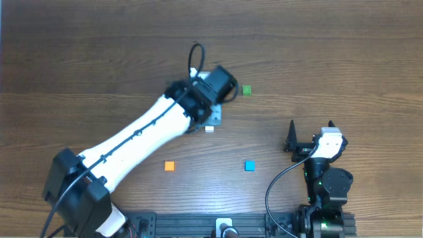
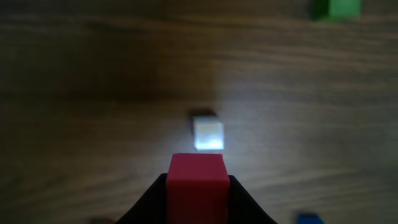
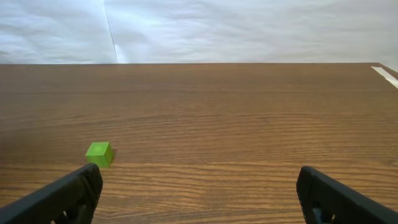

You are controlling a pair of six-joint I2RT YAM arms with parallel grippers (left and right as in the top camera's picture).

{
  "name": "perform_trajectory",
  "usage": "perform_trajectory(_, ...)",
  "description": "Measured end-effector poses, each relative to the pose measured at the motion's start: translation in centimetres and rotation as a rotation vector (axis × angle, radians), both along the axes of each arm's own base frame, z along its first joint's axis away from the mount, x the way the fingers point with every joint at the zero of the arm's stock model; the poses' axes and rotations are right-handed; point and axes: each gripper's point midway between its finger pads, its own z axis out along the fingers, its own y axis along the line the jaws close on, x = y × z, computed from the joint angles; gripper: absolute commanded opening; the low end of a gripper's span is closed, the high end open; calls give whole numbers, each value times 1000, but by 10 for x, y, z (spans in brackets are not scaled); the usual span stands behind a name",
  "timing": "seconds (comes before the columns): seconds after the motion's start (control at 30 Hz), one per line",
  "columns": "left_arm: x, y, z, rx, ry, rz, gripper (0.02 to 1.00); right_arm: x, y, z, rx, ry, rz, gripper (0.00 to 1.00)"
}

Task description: Stack Cubes

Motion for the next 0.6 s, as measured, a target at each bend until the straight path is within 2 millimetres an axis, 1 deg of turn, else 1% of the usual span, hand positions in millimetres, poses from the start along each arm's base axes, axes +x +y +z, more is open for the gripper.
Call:
perform_trajectory(0.07, -9, -8, -1, -4, 3, 9, 139, 0, 0, 0, 0, 0, 0, 991)
perform_trajectory(0.2, -19, -15, -6, -8, 7, 24, 132, 0, 0, 0, 0, 0, 0, 993)
perform_trajectory(0.4, -18, -16, -15, -23, 2, 49, 134, 0, 0, 0, 0, 0, 0, 991)
perform_trajectory(0.6, -13, -21, -33, -13, 11, 55, 132, 0, 0, 0, 0, 0, 0, 993)
